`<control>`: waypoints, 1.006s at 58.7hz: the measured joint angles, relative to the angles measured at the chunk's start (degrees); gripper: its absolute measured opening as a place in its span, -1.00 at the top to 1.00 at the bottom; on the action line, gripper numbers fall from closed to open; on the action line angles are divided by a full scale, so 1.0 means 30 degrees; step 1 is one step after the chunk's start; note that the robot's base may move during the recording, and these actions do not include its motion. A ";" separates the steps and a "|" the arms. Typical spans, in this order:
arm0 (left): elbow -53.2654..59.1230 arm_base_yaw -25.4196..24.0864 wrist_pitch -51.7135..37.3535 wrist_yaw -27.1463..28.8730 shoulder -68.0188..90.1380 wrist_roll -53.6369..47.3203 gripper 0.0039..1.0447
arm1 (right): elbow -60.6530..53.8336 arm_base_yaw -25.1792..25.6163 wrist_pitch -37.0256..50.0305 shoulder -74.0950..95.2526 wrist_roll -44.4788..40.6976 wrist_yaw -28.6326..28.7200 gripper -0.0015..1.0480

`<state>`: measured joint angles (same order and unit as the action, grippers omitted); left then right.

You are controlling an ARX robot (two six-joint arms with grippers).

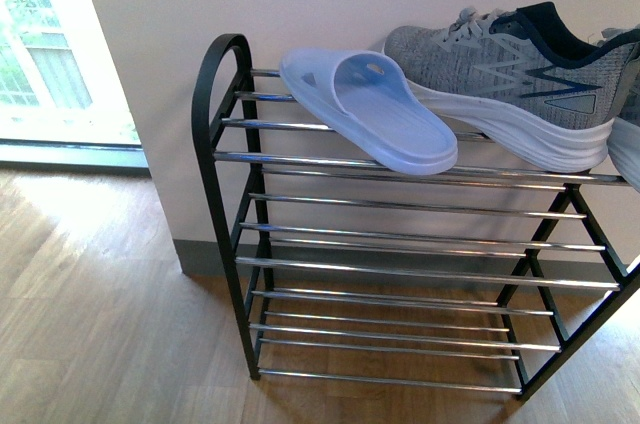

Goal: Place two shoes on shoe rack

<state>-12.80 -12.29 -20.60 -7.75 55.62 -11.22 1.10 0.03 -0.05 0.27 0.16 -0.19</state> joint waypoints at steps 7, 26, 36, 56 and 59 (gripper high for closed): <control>0.0000 0.0000 0.0000 0.0000 0.0000 0.0000 0.97 | 0.0000 0.0000 0.0000 0.0000 0.0000 0.0000 -0.82; 0.0000 0.0000 0.0000 0.0000 0.0000 0.0000 0.97 | 0.0000 0.0000 0.0000 0.0000 0.0000 0.0000 -0.82; -0.0007 0.0000 0.0000 0.0000 0.0000 0.0000 0.97 | 0.0000 0.0000 0.0000 0.0000 0.0000 0.0000 -0.82; -0.0007 0.0000 0.0000 0.0000 0.0000 0.0000 0.97 | 0.0000 0.0000 0.0000 0.0000 0.0000 0.0000 -0.82; -0.0007 0.0000 0.0000 0.0000 0.0000 0.0000 0.97 | 0.0000 0.0000 0.0000 0.0000 0.0000 0.0000 -0.82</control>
<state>-12.82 -12.29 -20.60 -7.75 55.62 -11.22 1.10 0.03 -0.05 0.27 0.16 -0.19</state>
